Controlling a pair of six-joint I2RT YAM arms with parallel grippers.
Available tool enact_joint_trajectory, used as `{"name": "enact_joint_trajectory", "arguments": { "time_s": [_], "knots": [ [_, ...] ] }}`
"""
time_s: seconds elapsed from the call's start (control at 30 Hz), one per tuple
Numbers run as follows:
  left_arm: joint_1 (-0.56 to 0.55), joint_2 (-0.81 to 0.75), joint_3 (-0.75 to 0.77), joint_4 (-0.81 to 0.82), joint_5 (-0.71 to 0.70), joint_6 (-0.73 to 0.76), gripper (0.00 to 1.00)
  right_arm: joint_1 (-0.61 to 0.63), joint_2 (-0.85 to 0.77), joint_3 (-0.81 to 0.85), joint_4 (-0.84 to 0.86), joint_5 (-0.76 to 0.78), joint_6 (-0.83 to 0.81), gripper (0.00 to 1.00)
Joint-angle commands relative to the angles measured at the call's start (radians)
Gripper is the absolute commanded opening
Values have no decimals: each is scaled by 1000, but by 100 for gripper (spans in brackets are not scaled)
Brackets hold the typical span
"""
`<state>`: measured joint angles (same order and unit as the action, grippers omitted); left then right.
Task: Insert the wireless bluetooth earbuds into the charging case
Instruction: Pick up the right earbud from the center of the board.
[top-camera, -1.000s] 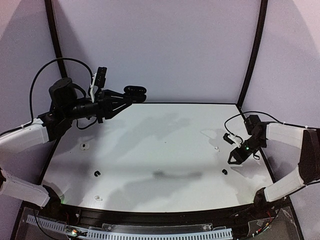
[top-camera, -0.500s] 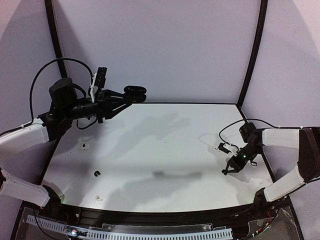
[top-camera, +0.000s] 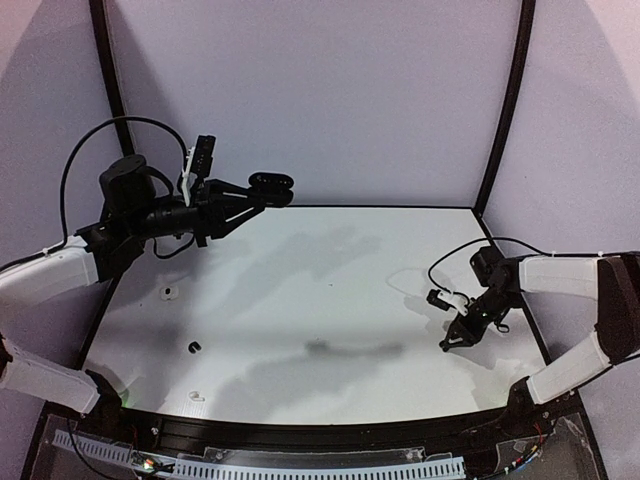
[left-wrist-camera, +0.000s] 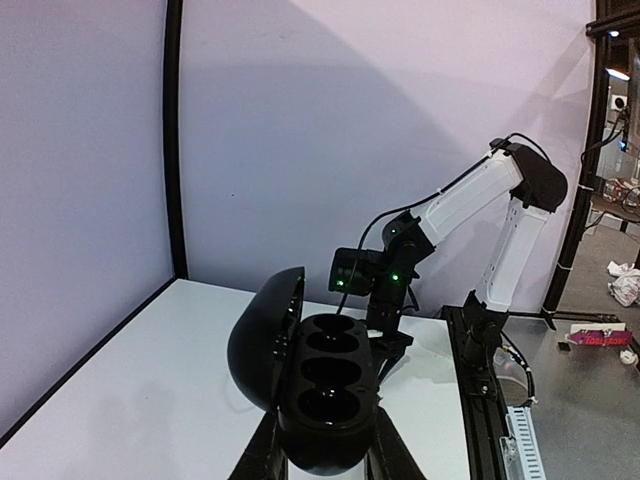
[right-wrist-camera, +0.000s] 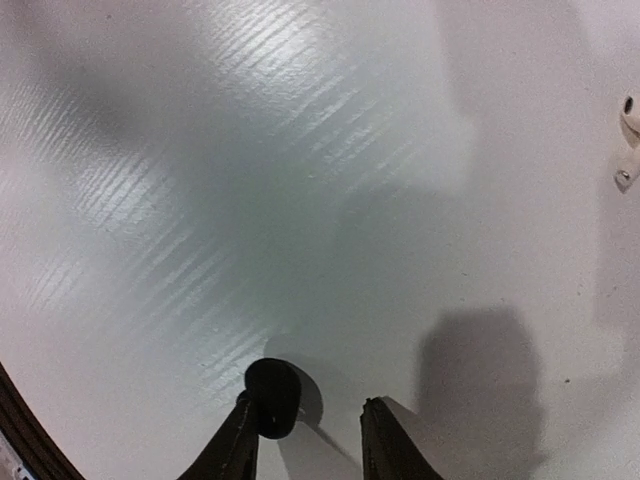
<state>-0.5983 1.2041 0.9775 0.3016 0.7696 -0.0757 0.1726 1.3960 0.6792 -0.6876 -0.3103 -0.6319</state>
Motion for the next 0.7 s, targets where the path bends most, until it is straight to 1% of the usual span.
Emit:
{"name": "enact_joint_trajectory", "arguments": {
  "time_s": [0.0, 0.13, 0.2, 0.47, 0.57, 0.67],
  "knots": [
    [5, -5, 24, -23, 4, 30, 1, 51, 42, -8, -26, -24, -15, 31],
    [5, -5, 29, -35, -5, 46, 1, 64, 60, -2, -26, -24, -12, 15],
    [5, -7, 30, -44, -8, 52, 1, 65, 55, 0, -32, -26, -14, 10],
    [5, -6, 30, -48, -8, 58, 1, 65, 58, 45, -51, -22, 14, 0],
    [5, -6, 26, -51, -5, 62, 1, 65, 66, 78, -66, -29, 26, 0],
    [5, -6, 26, -56, -5, 66, 1, 66, 64, 156, -105, -50, 48, 0]
  ]
}}
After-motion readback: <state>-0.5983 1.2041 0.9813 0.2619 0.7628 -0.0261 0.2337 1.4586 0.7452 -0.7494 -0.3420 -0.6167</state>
